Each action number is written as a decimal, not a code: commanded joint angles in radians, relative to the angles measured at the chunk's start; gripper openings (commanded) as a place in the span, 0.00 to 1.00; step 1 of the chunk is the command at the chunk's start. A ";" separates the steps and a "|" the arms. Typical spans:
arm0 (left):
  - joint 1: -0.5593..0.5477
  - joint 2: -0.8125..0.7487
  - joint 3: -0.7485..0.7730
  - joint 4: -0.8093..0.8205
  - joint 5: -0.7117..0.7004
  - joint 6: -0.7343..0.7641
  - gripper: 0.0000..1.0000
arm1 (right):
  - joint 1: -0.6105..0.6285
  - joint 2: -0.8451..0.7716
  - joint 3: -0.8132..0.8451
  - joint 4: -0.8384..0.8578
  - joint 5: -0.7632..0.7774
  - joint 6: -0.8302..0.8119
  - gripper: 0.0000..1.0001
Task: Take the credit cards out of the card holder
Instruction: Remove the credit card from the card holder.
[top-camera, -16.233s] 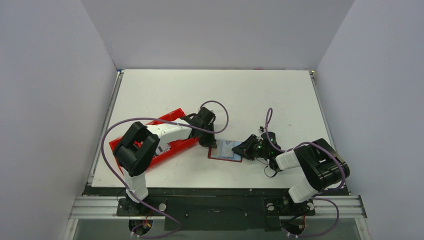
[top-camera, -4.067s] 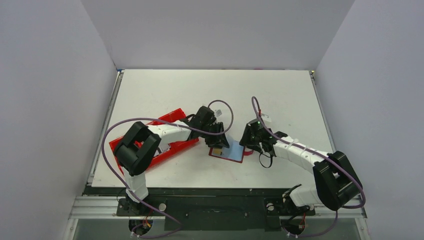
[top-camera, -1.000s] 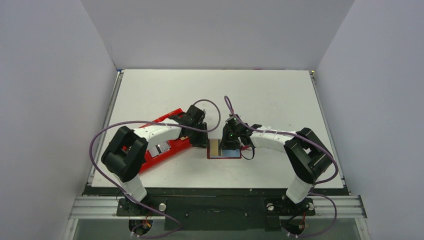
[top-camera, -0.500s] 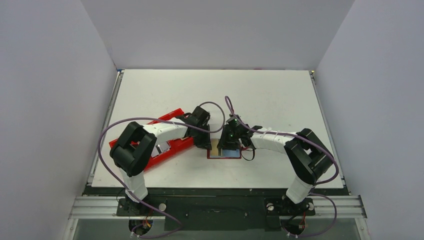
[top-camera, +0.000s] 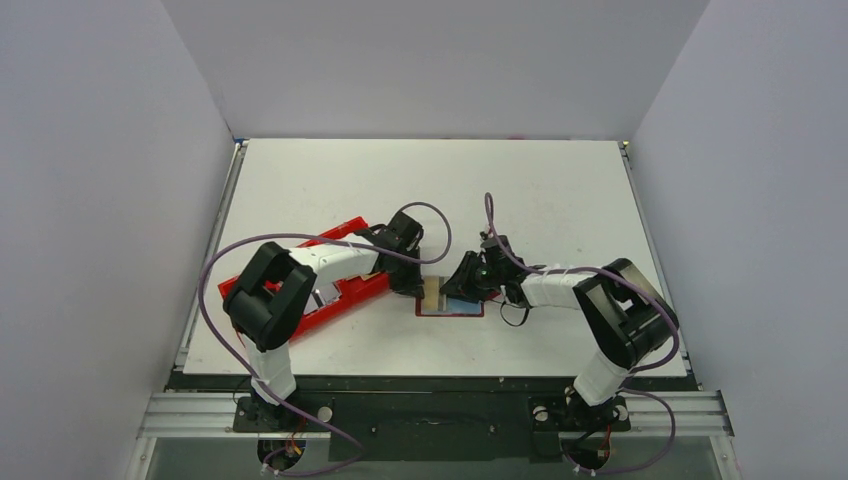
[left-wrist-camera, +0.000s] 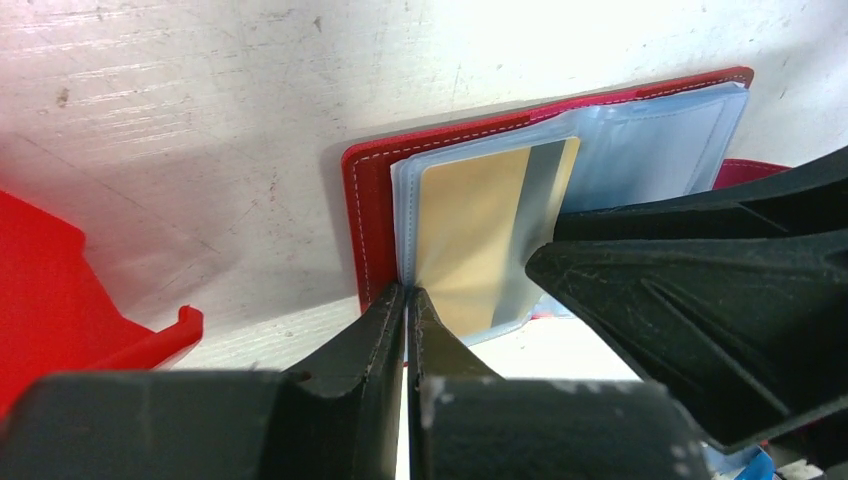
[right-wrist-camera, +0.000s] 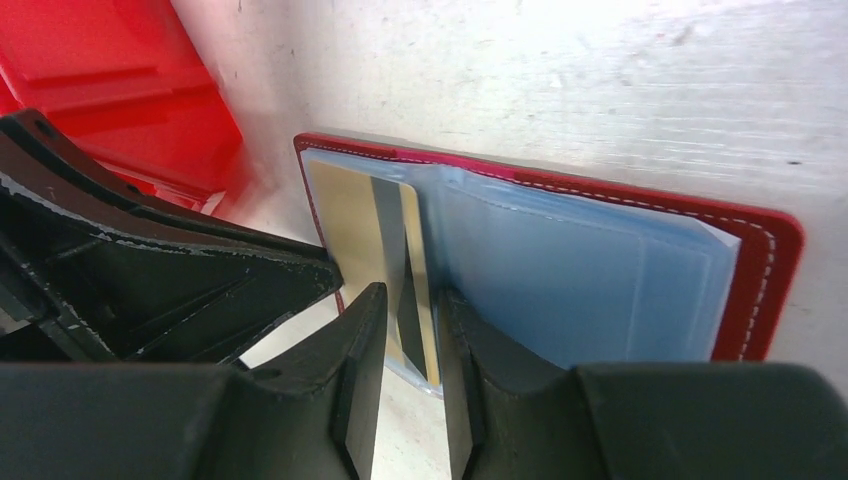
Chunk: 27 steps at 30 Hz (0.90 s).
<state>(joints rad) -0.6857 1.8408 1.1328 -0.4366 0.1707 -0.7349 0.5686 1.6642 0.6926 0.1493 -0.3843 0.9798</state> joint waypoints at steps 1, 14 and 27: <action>-0.028 0.051 0.008 0.020 -0.047 -0.024 0.00 | -0.037 0.000 -0.064 0.145 -0.047 0.048 0.20; -0.034 0.058 0.006 0.006 -0.059 -0.035 0.00 | -0.052 0.009 -0.128 0.284 -0.081 0.127 0.10; -0.035 0.084 0.004 -0.001 -0.067 -0.043 0.00 | -0.080 0.012 -0.191 0.447 -0.132 0.202 0.10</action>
<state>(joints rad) -0.7036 1.8576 1.1458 -0.4225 0.1566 -0.7795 0.4873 1.6669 0.5049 0.4938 -0.4873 1.1660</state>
